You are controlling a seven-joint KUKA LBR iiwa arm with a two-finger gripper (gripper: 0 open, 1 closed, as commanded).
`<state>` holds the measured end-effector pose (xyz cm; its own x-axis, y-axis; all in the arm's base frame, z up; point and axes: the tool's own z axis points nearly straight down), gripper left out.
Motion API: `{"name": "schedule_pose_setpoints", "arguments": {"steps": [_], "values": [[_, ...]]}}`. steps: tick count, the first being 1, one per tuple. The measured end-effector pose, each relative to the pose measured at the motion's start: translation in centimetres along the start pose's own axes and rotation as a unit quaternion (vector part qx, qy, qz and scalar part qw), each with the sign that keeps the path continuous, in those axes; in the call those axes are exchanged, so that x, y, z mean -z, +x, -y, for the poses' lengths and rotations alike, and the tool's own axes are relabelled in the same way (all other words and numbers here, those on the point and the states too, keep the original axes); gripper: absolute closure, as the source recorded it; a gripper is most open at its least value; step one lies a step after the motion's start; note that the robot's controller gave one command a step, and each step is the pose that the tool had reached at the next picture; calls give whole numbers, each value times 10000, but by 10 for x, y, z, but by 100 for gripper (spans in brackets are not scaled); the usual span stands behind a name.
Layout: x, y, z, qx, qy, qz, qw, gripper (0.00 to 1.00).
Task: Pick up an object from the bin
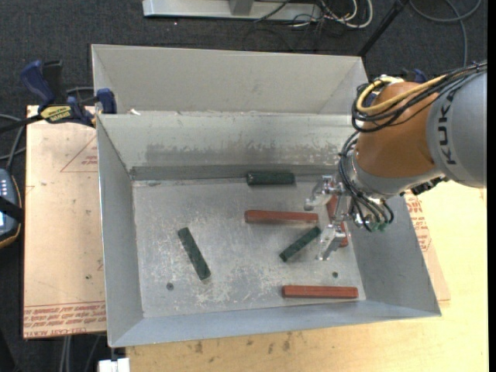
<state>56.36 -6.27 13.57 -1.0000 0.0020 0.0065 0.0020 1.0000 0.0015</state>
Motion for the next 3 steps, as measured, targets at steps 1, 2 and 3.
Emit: {"name": "schedule_pose_setpoints", "arguments": {"steps": [1,2,3], "values": [[4,-2,0,7,4,35,10000,0],[-58,9,-24,609,14,96,9981,100],[-58,9,-24,611,14,96,9981,100]]}}
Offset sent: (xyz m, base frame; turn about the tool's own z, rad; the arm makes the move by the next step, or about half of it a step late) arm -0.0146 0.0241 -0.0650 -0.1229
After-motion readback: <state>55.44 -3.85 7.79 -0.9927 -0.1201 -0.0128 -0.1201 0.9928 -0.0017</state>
